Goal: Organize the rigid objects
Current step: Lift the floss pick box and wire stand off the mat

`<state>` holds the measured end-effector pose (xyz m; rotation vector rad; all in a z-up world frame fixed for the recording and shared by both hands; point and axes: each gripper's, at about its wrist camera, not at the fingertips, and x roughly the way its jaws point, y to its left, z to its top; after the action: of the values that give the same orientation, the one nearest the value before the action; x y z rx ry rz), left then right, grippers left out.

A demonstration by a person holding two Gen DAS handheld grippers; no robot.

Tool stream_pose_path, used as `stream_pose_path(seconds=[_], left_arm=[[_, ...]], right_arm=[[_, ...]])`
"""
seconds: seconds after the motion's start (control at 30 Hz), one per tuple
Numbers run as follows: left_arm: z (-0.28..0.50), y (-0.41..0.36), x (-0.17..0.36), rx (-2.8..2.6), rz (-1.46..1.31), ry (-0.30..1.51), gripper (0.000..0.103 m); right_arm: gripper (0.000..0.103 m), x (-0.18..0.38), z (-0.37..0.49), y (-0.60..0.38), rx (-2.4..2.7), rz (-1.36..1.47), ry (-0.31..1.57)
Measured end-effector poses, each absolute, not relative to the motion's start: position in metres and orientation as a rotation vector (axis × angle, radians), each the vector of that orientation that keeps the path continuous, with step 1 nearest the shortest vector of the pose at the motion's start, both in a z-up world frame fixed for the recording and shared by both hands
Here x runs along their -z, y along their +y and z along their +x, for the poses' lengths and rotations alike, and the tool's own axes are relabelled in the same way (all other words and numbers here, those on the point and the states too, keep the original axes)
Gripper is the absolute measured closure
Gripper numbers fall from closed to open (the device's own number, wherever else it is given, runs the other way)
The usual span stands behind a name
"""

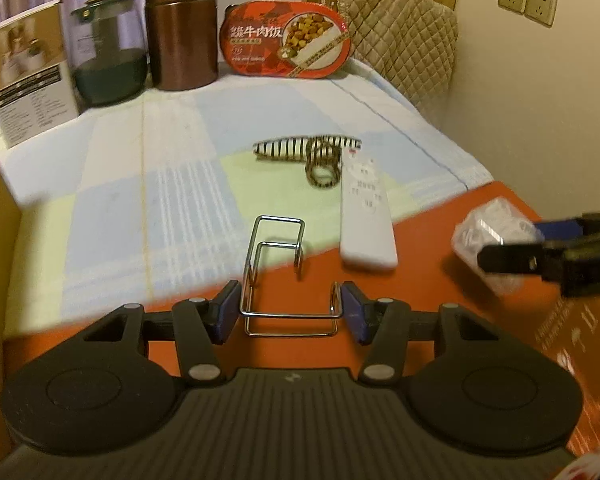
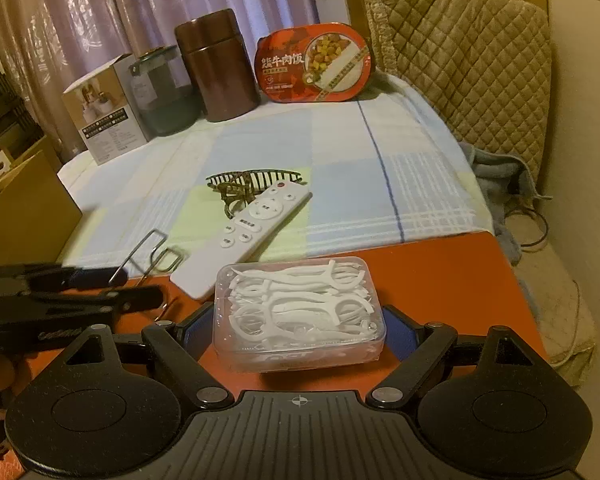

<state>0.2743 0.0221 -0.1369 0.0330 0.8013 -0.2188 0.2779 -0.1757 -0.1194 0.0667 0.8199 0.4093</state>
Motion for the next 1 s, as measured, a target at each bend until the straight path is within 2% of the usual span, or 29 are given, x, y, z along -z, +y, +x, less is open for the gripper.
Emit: stream_pose_path(seconds=[0.2, 0.33, 0.7, 0.8, 1.0], left_arm=[[0.218, 0.022, 0.132, 0.18, -0.039, 0.816, 0.054], [0.196, 0.017, 0.134, 0.162, 0.007, 0.772, 0.053], [0.202, 0.012, 0.143, 0.165, 0.06, 0.738, 0.05], [0.207, 0.012, 0.145, 0.164, 0.056, 0.748, 0.053], [0.2, 0.012, 0.138, 0.179, 0.049, 0.779, 0.054]], right_arm=[[0.02, 0.117, 0.253, -0.177, -0.374, -0.01, 0.854], [0.02, 0.121, 0.236, -0.182, -0.362, -0.041, 0.861], [0.02, 0.122, 0.218, -0.19, -0.339, -0.029, 0.863], [0.02, 0.121, 0.218, -0.189, -0.341, -0.03, 0.863], [0.02, 0.119, 0.212, -0.187, -0.344, -0.034, 0.86]])
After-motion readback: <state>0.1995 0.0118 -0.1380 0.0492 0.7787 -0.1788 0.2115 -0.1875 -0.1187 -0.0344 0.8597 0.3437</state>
